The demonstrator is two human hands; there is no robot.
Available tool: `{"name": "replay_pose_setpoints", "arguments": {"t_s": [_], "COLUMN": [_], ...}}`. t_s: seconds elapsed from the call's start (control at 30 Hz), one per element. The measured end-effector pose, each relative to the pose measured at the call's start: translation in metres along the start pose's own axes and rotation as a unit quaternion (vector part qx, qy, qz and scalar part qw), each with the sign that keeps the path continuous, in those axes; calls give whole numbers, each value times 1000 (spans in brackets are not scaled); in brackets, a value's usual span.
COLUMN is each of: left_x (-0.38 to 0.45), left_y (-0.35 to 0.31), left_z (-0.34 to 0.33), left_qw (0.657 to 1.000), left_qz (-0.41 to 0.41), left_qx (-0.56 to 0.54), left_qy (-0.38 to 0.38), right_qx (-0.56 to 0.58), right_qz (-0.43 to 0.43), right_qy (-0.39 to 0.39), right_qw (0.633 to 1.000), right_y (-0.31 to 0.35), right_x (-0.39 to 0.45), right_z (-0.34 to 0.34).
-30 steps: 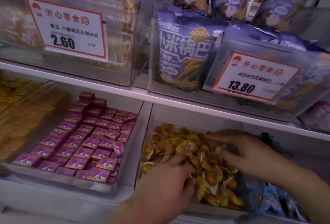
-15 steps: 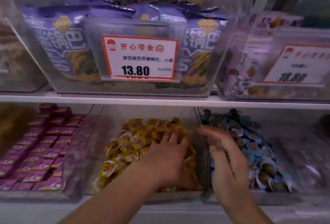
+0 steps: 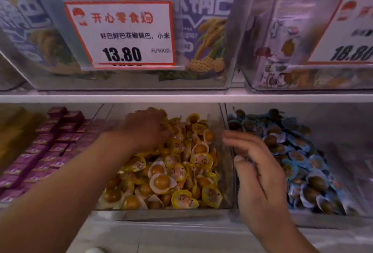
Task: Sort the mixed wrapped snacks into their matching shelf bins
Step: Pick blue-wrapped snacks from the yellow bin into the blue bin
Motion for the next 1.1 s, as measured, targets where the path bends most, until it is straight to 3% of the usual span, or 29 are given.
{"name": "replay_pose_setpoints", "arguments": {"t_s": [0.07, 0.13, 0.2, 0.33, 0.6, 0.67, 0.8, 0.97, 1.1], "left_x": [-27, -73, -96, -81, -76, -69, -30, 10, -6], "left_y": [-56, -116, -134, -115, -111, -115, -83, -23, -44], "left_z": [9, -4, -28, -46, -66, -62, -38, -30, -5], "left_qw": [992, 960, 949, 964, 968, 975, 989, 991, 987], "left_qz": [-106, -213, -244, -226, -194, -179, -146, -109, -153], "left_qx": [-67, -177, -171, -68, -25, -21, 15, 63, 33], "left_qy": [-23, 51, 105, 123, 157, 132, 1, 39, 22], "right_qx": [-3, -9, -16, -31, -62, -69, -77, -68, -62], "right_qz": [10, 20, 24, 27, 41, 49, 56, 49, 38], "right_qy": [-5, -7, -6, -1, 5, 6, 5, 2, -2], "right_qw": [1000, 1000, 1000, 999, 997, 996, 995, 996, 997], "right_y": [2, 3, 4, 4, 5, 5, 5, 5, 2], "right_x": [0, 0, 0, -2, -2, -2, -2, -2, 0], "right_z": [1, 1, 2, 1, -1, -1, 0, 0, 2]}}
Point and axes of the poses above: each hand's wrist, its own x-axis towards the middle knuckle, its own z-axis out of the back of the hand, y = z × x, the point moved 10 cm from there along x, towards the middle knuckle, and after that the axes turned 11 degrees about -y, right-handed, at the moved point
